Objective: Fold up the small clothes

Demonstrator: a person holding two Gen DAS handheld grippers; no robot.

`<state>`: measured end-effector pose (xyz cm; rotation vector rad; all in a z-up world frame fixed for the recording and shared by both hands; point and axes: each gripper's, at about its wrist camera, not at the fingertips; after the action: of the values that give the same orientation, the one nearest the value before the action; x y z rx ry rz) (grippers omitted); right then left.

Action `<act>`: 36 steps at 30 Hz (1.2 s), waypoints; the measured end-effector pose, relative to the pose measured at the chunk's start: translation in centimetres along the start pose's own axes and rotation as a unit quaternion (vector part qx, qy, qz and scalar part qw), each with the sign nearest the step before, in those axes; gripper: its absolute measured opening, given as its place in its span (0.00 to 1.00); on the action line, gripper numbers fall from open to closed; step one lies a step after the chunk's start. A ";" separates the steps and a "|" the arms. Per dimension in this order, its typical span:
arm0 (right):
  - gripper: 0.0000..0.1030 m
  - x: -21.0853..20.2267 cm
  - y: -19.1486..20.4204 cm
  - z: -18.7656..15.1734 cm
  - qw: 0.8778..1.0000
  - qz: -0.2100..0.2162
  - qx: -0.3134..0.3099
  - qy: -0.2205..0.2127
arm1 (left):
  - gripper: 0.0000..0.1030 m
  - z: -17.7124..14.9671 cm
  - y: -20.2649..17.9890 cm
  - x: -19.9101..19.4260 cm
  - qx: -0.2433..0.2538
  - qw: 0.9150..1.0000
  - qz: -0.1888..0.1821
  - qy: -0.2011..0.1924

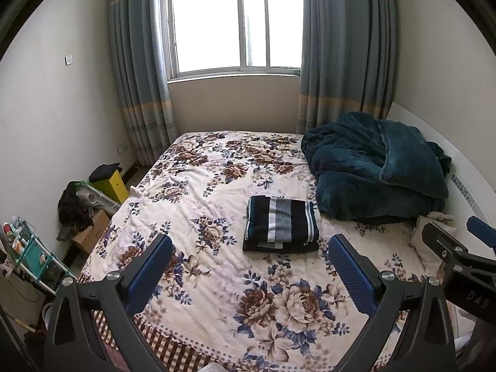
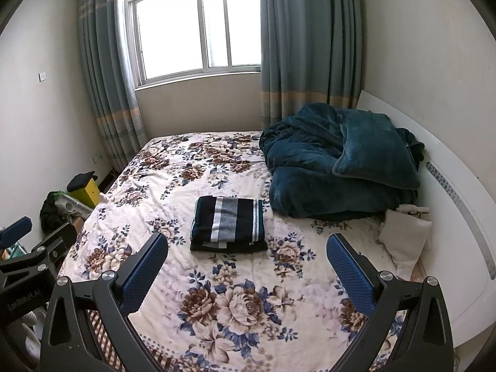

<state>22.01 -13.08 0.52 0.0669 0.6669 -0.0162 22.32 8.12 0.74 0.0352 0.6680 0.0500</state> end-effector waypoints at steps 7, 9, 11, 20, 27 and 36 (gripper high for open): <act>1.00 -0.1 0.1 -0.1 1.000 -0.001 0.002 0.000 | 1.00 0.5 -0.4 0.0 -0.003 1.000 0.001 -0.002; 1.00 0.0 0.1 0.1 1.000 0.001 0.000 0.000 | 1.00 0.2 -0.3 -0.2 -0.004 1.000 0.003 -0.002; 1.00 -0.1 0.1 0.0 1.000 0.001 0.000 0.000 | 1.00 0.3 -0.4 -0.1 -0.003 1.000 0.002 -0.002; 1.00 -0.1 0.3 0.1 1.000 -0.001 0.002 0.001 | 1.00 0.5 -0.6 -0.2 -0.005 1.000 0.002 0.000; 1.00 0.0 0.4 0.3 1.000 0.000 0.000 0.000 | 1.00 0.6 -1.0 -0.2 -0.006 1.000 0.007 -0.001; 1.00 -0.1 0.6 0.3 1.000 0.000 0.002 -0.001 | 1.00 0.1 -1.3 -0.6 -0.013 1.000 0.019 -0.001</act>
<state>22.20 -12.52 0.86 0.0697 0.6649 -0.0182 21.93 6.79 1.17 0.0221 0.6637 0.0953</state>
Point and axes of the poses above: each gripper's, at about its wrist camera, not at the fingertips, and x roughly the way its jaws point, y to its left, z to its top, and after that the axes turned 1 degree about z, right-handed
